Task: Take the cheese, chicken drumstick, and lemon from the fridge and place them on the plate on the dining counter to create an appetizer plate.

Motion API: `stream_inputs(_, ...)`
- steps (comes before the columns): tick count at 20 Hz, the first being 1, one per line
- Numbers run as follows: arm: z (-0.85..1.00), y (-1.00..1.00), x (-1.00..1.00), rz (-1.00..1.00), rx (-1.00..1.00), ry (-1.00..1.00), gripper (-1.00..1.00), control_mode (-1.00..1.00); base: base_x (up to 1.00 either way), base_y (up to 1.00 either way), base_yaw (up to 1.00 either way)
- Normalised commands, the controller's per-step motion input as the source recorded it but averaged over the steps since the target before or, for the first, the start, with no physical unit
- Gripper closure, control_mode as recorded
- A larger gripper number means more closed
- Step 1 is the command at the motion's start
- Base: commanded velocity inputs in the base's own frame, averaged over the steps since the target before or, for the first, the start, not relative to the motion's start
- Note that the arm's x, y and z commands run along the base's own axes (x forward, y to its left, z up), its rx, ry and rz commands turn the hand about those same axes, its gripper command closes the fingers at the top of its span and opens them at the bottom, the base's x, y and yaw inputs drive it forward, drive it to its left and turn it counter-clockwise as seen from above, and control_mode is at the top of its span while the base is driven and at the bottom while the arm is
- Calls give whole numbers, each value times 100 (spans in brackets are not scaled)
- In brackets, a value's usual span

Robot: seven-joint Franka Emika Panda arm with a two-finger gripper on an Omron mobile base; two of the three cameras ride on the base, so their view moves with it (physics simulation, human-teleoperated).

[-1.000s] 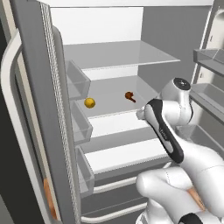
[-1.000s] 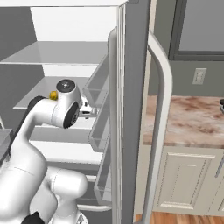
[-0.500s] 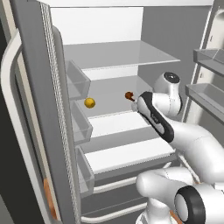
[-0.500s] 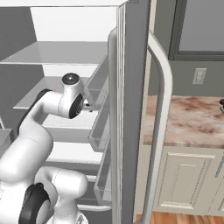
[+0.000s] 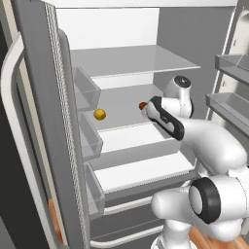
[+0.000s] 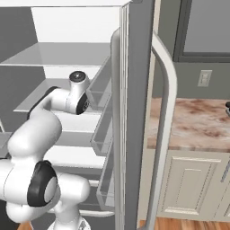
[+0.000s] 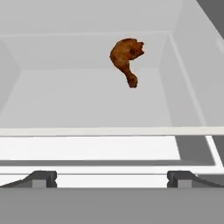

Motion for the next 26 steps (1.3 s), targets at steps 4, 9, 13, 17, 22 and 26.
stream_inputs(4,-6,0,48,0,0,-2,-100,-100,0,0,0)
stream_inputs(9,-17,0,40,0,0,-5,-100,-100,0,0,0)
stream_inputs(13,-17,0,37,0,0,-3,-100,-100,0,0,0)
stream_inputs(17,-22,0,35,0,0,-4,-100,-100,0,0,0)
stream_inputs(22,-18,0,34,0,0,-1,-100,-100,0,0,0)
stream_inputs(26,-11,0,35,0,0,0,-100,-100,0,0,0)
